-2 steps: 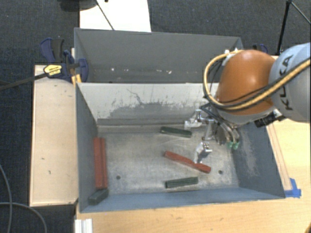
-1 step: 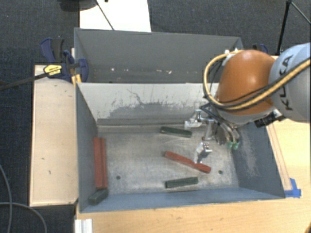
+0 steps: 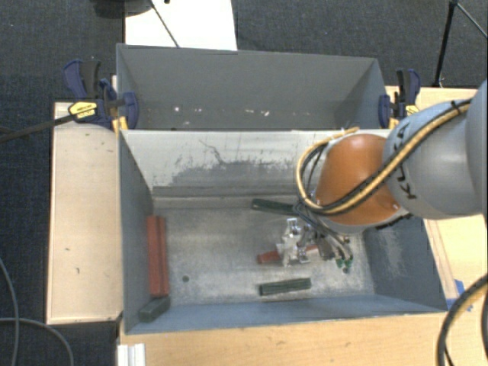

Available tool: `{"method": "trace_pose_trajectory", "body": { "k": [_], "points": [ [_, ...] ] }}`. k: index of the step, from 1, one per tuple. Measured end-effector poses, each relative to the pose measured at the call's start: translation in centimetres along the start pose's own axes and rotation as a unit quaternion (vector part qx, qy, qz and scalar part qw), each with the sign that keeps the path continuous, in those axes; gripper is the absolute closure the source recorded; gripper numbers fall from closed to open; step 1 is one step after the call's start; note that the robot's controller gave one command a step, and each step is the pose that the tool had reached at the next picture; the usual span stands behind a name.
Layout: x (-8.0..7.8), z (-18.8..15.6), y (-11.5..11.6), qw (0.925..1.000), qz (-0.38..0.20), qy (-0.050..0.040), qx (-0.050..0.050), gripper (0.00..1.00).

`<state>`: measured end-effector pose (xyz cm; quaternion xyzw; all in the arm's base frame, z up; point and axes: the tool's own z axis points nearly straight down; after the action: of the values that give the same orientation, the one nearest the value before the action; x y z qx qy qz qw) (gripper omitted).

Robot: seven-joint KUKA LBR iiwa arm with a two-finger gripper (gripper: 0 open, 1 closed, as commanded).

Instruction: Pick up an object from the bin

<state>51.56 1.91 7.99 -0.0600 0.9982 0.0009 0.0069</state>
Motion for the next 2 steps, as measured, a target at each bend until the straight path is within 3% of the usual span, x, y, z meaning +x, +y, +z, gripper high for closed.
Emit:
{"method": "trace_pose_trajectory", "body": {
  "k": [1, 2],
  "points": [
    [0.2, 0.06, -0.01, 1.0, 0.001, 0.003, 0.0, 0.0],
    [0.27, 0.29, -0.05, 1.0, 0.003, 0.0036, 0.0, 1.0]
  ]
}}
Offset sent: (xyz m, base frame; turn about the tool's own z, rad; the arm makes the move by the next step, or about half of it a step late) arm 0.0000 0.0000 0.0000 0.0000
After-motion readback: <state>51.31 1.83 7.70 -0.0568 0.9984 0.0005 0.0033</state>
